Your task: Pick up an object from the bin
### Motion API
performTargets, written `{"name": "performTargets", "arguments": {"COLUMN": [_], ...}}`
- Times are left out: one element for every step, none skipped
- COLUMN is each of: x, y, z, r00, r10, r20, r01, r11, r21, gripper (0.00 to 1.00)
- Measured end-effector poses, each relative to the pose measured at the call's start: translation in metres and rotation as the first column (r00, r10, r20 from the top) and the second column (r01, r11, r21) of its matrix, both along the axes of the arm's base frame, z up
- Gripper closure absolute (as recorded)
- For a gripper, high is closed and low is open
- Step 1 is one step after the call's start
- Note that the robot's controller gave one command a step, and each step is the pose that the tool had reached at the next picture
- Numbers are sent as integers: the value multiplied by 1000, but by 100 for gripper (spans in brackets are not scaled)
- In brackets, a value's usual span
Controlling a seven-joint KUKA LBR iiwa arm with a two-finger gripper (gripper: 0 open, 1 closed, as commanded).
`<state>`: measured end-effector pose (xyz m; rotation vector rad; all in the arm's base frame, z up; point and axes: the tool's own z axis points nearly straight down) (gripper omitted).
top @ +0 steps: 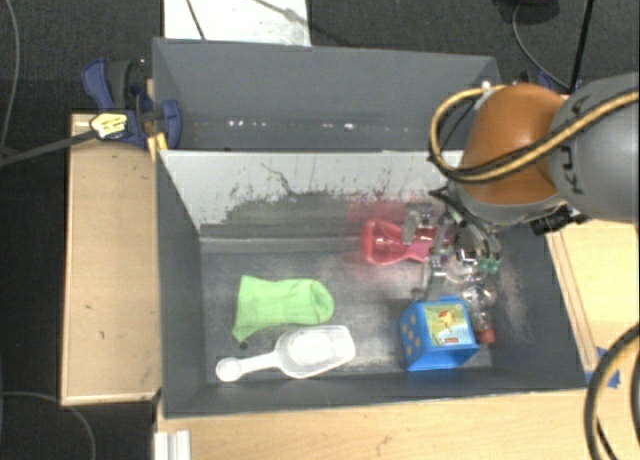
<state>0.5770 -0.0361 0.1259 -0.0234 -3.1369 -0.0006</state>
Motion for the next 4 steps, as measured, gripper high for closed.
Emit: {"name": "performTargets", "arguments": {"x": [2, 18, 12, 23], "y": [0, -19, -15, -20], "z": [5, -41, -27, -45], "r00": [1000, 986, 984, 911], "r10": [1, -166, -180, -411], "r20": [8, 27, 20, 28], "r01": [-1, 166, 180, 410], "r11": [1000, 986, 984, 912], "r21": [0, 10, 5, 18], "gripper": [0, 0, 0, 0]}}
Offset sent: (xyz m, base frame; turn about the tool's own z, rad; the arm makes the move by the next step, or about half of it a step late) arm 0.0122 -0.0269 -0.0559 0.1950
